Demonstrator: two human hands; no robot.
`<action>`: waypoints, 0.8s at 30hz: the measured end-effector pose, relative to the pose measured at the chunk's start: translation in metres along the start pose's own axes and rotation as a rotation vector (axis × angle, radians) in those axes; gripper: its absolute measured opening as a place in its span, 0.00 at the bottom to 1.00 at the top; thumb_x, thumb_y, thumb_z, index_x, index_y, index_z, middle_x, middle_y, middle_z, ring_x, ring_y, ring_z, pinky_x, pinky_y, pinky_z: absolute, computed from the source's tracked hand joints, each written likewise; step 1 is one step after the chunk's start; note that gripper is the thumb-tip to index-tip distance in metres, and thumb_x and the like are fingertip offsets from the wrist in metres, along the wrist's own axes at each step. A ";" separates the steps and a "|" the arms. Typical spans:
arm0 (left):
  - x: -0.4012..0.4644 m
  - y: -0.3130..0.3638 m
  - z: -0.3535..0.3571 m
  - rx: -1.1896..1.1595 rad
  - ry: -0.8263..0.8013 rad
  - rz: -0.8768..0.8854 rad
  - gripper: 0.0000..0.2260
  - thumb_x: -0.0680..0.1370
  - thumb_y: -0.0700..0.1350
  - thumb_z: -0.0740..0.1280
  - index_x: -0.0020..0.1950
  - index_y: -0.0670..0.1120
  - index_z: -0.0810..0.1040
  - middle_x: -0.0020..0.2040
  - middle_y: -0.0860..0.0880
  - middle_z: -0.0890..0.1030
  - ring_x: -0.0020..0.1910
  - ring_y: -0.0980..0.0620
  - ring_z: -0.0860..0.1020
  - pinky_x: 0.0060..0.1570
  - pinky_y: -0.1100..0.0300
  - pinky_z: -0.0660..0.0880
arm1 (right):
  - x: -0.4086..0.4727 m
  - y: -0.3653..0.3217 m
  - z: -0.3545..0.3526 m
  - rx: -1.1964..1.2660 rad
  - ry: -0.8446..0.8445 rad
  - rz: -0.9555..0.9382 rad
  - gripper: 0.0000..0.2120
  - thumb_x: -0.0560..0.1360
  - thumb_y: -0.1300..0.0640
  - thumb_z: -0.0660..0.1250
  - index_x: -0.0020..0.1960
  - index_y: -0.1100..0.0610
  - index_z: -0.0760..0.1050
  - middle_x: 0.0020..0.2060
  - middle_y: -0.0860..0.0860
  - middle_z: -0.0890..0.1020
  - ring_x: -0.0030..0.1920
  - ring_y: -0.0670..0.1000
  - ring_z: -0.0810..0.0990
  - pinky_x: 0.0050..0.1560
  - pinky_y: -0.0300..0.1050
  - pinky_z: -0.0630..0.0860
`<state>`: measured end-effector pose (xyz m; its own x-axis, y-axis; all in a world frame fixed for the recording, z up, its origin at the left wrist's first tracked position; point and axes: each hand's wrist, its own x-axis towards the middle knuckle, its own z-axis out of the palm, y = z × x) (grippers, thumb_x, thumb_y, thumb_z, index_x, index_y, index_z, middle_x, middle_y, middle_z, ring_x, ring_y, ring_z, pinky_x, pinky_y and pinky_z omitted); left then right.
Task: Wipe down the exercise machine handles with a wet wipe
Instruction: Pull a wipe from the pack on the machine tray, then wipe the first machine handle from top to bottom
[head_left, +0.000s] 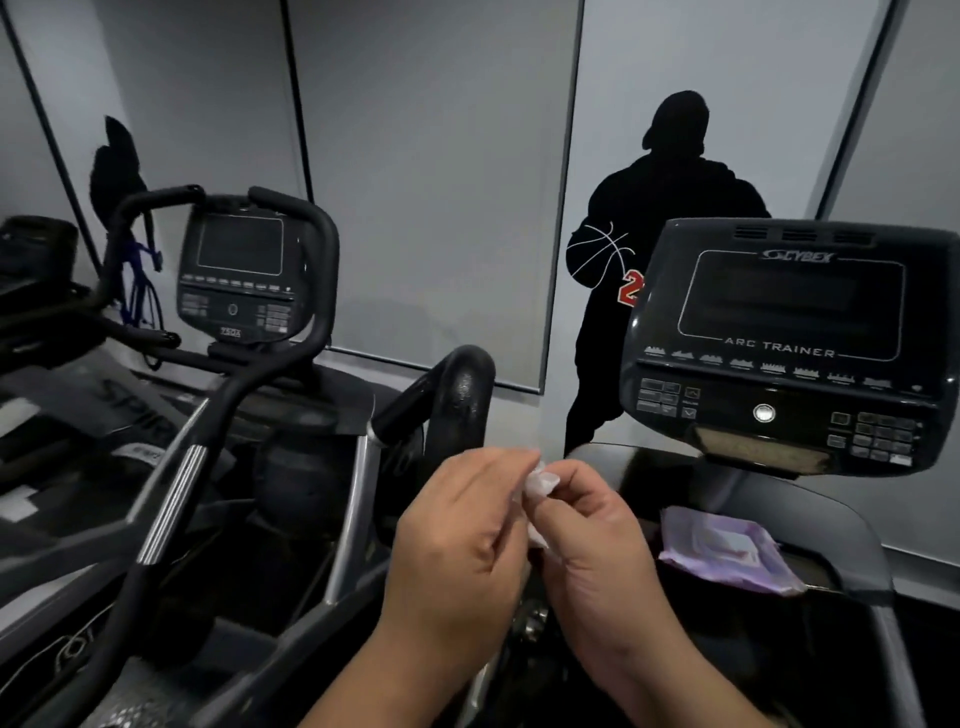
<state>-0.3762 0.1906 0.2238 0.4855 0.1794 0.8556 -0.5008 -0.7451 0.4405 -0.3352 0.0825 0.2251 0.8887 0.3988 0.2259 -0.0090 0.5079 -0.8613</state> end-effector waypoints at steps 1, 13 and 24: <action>-0.004 -0.002 -0.006 0.011 0.039 0.040 0.15 0.77 0.38 0.61 0.59 0.39 0.83 0.55 0.48 0.83 0.56 0.51 0.81 0.59 0.60 0.76 | 0.000 0.005 0.003 -0.063 0.010 -0.046 0.05 0.70 0.62 0.70 0.40 0.53 0.81 0.37 0.57 0.82 0.39 0.53 0.78 0.41 0.45 0.76; -0.065 -0.045 -0.037 -0.270 -0.063 -0.717 0.28 0.65 0.52 0.72 0.66 0.58 0.73 0.57 0.57 0.80 0.58 0.54 0.80 0.58 0.54 0.79 | 0.001 0.029 0.021 -1.420 -0.020 -1.017 0.07 0.75 0.63 0.70 0.53 0.60 0.81 0.45 0.54 0.77 0.43 0.57 0.74 0.44 0.53 0.74; -0.084 -0.060 -0.038 -0.418 -0.450 -0.802 0.16 0.70 0.49 0.79 0.55 0.52 0.80 0.49 0.52 0.86 0.48 0.59 0.84 0.46 0.64 0.80 | -0.025 0.029 0.029 -1.730 -0.181 -0.901 0.16 0.75 0.61 0.70 0.63 0.60 0.79 0.40 0.54 0.72 0.37 0.54 0.69 0.37 0.45 0.65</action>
<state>-0.4139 0.2447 0.1360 0.9712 0.2055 0.1207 -0.0765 -0.2108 0.9745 -0.3713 0.1096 0.2079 0.3263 0.6114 0.7209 0.8292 -0.5513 0.0923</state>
